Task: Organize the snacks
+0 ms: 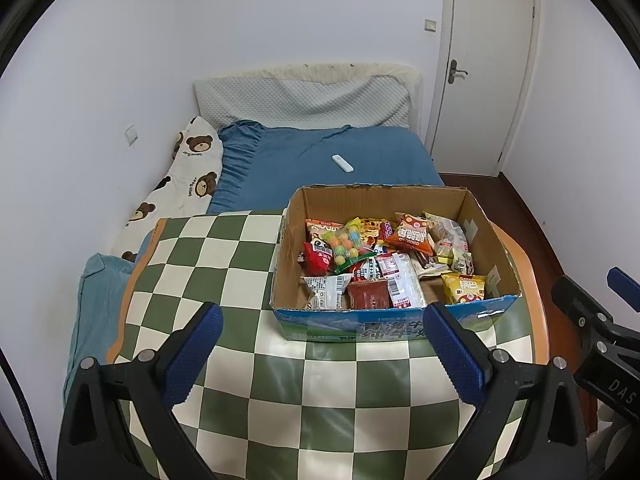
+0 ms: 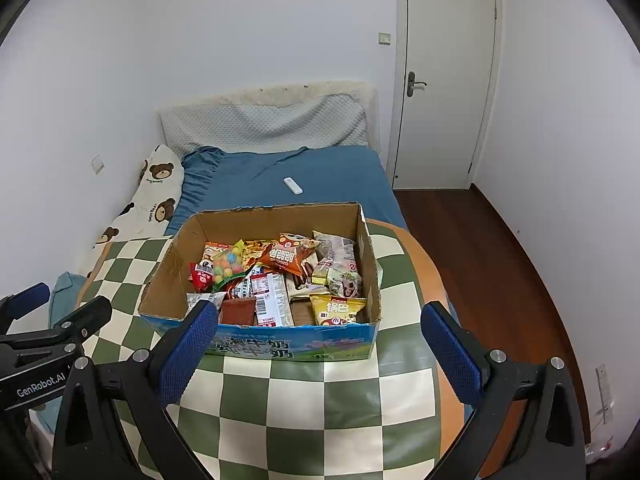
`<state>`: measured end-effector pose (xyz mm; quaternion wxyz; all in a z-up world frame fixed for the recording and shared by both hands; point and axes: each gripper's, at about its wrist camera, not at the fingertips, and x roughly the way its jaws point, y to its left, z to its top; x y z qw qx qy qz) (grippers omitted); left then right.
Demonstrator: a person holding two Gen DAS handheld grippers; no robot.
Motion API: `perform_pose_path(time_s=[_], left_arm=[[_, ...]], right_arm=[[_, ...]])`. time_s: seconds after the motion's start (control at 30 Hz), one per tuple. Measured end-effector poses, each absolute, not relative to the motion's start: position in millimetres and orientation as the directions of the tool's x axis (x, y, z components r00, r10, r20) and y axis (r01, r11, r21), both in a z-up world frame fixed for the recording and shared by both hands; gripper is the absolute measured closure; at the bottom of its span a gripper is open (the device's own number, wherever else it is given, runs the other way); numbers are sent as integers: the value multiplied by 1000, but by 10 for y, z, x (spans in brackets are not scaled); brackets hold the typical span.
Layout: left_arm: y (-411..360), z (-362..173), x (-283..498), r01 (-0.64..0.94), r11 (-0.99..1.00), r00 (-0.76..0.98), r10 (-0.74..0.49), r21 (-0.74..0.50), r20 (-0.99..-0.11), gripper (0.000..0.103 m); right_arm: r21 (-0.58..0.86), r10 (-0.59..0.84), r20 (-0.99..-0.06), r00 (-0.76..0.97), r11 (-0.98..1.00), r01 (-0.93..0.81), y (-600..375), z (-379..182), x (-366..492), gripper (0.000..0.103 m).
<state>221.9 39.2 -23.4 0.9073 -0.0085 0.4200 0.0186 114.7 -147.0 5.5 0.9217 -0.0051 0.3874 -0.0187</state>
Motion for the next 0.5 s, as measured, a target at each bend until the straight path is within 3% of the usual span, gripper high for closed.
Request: perform_pose_path(time_s=[0.5], left_arm=[[383, -229, 2207, -33, 999, 651, 23, 1, -759, 0]], right_arm=[[-26, -37, -715, 698, 999, 27, -1469, 69, 1132, 0]])
